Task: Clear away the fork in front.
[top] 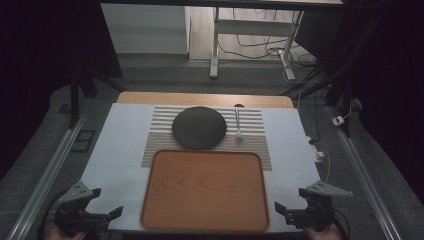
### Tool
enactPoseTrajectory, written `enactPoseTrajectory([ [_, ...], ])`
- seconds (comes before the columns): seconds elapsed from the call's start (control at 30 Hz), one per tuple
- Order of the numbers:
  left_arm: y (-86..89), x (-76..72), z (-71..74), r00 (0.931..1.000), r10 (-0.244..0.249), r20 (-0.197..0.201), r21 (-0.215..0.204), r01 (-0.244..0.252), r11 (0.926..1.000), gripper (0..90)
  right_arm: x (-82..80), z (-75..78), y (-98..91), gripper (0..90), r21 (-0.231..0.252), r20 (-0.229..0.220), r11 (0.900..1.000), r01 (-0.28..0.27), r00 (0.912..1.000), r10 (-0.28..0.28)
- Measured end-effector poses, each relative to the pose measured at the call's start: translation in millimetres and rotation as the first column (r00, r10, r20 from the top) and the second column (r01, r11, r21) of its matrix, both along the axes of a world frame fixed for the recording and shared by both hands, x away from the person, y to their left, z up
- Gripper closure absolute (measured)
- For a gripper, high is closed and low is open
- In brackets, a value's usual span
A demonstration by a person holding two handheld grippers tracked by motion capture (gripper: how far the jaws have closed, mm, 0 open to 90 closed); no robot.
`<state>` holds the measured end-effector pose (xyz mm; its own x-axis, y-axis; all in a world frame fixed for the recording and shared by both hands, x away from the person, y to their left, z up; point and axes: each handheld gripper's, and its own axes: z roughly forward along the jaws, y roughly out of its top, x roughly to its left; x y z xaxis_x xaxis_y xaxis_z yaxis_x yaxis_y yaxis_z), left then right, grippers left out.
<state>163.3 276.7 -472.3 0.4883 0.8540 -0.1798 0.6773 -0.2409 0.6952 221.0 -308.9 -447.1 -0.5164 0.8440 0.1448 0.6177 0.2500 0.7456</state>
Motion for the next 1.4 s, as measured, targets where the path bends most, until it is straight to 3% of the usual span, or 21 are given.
enactPoseTrajectory([
  [0.47,4.3,2.2,-0.9,0.9997,0.011,-0.020,-0.034,-0.012,0.9993,2.2,0.9,-0.6,2.0,0.0,-0.022,-0.015,0.9997,0.003,0.9999,-0.003],
  [0.83,3.1,3.4,-1.7,0.9995,-0.001,-0.031,-0.028,0.000,0.9996,2.5,1.8,-1.3,6.8,0.0,-0.061,-0.031,0.9980,-0.015,0.9994,0.013],
  [1.03,3.1,3.2,-1.8,0.9995,0.001,-0.032,-0.028,-0.002,0.9996,2.6,0.9,-0.2,10.9,0.0,-0.084,-0.012,0.9959,-0.032,0.9994,0.031],
  [1.4,4.8,2.6,-2.0,0.9994,0.005,-0.035,-0.038,-0.006,0.9993,2.6,8.3,0.0,19.6,0.0,-0.061,0.005,0.9956,-0.071,0.9974,0.072],
])
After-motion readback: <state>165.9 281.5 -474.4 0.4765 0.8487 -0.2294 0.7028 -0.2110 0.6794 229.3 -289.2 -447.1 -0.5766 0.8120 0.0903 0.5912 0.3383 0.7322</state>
